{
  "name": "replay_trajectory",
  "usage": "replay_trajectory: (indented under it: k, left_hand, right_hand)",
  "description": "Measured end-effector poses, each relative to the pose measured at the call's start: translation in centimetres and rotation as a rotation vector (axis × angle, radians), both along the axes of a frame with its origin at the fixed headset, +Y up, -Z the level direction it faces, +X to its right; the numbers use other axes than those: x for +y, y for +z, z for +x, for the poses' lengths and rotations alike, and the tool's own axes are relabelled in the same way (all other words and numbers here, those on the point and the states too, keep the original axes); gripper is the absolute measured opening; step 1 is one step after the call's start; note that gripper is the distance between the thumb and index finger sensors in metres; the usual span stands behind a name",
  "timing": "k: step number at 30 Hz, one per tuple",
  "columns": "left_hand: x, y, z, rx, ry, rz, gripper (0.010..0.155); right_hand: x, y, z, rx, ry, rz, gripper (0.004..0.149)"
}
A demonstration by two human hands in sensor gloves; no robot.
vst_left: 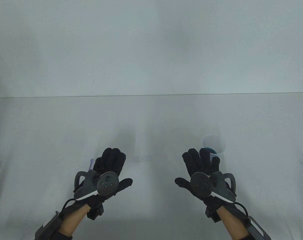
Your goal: Dip glass rod into dye solution and streak across glass slide
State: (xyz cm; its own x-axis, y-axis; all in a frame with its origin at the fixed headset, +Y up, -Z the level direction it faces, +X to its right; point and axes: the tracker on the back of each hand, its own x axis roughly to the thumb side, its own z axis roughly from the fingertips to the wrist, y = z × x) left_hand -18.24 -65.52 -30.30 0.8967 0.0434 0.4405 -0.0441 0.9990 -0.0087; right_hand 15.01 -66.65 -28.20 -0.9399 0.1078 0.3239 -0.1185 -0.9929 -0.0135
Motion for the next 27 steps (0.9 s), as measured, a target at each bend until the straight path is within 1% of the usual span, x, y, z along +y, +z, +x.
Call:
replay_trajectory:
  k: [3, 4, 7, 9, 10, 12, 14, 15, 20, 25, 27]
  left_hand:
    - [0.8, -2.7, 0.5, 0.021, -0.043, -0.016, 0.087]
    - [0.9, -4.1, 0.8, 0.039, -0.069, -0.029, 0.086]
    - [0.5, -6.3, 1.4, 0.074, -0.106, -0.044, 0.082]
    - [-0.3, -7.9, 1.9, 0.096, -0.126, -0.070, 0.080]
    - [-0.7, -8.3, 2.1, 0.097, -0.127, -0.082, 0.079]
    - [-1.8, -9.5, 2.7, 0.113, -0.136, -0.118, 0.077]
    - [-3.1, -10.6, 3.3, 0.139, -0.158, -0.176, 0.075]
    - [-3.8, -11.1, 3.6, 0.153, -0.169, -0.182, 0.074]
    - [-6.5, -12.3, 4.4, 0.180, -0.244, -0.241, 0.070]
    - [-8.0, -12.6, 5.0, 0.180, -0.293, -0.260, 0.067]
    - [-8.4, -12.6, 5.2, 0.177, -0.313, -0.261, 0.063]
  right_hand:
    - [0.0, 0.0, 0.0, -0.002, 0.002, 0.002, 0.091]
    - [0.0, 0.0, 0.1, -0.003, -0.002, 0.003, 0.091]
    - [0.1, 0.0, 0.1, -0.005, -0.004, 0.008, 0.090]
    - [0.1, 0.0, 0.1, -0.003, -0.003, 0.010, 0.090]
    - [0.1, 0.0, 0.1, -0.003, -0.003, 0.011, 0.090]
    - [0.1, 0.1, 0.1, -0.001, -0.003, 0.011, 0.090]
    - [0.1, 0.1, 0.1, 0.000, -0.002, 0.015, 0.090]
    - [0.1, 0.1, 0.1, 0.001, -0.003, 0.015, 0.090]
    - [0.3, 0.1, 0.3, -0.004, -0.012, 0.027, 0.090]
    - [0.3, 0.2, 0.3, -0.003, -0.014, 0.029, 0.090]
    - [0.4, 0.2, 0.3, -0.003, -0.015, 0.030, 0.090]
